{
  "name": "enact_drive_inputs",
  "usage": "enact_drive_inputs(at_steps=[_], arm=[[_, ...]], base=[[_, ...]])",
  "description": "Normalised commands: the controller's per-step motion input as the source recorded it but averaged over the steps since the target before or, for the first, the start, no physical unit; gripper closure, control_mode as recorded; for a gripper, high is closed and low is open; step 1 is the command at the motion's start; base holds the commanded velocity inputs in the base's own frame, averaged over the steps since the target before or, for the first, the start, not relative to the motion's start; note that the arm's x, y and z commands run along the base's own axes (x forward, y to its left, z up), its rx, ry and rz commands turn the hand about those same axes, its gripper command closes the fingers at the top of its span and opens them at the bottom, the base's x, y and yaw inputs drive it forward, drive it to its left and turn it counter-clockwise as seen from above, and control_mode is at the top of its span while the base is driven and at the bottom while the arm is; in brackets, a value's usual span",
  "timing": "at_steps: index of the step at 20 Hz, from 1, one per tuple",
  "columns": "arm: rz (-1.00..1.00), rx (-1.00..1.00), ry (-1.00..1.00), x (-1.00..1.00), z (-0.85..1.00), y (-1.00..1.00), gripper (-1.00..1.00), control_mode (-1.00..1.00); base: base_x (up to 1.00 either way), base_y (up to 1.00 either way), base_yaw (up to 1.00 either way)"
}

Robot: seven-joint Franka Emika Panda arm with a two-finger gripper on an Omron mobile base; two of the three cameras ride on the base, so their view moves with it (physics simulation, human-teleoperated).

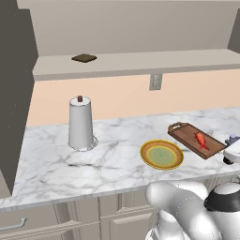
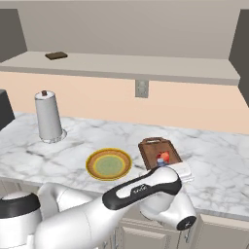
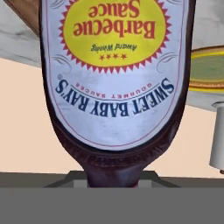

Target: Pick the fish from the plate and place it on the cutting board. Then pick the condiment bottle from the cabinet and place it next to the cutting board.

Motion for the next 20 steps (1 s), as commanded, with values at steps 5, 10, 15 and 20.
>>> enact_drive_inputs(at_steps=[5,10,15,20], arm=[[0.0,0.02,0.0,0.16,-0.24,0.0,1.0,-1.0],[0.0,0.03,0.0,0.25,-0.22,0.0,1.0,-1.0],[0.0,0.03,0.0,0.22,-0.21,-0.01,1.0,-1.0],[0.0,0.03,0.0,0.12,-0.18,-0.1,1.0,-1.0]], base=[[0.0,0.0,0.0],[0.0,0.0,0.0],[0.0,0.0,0.0],[0.0,0.0,0.0]])
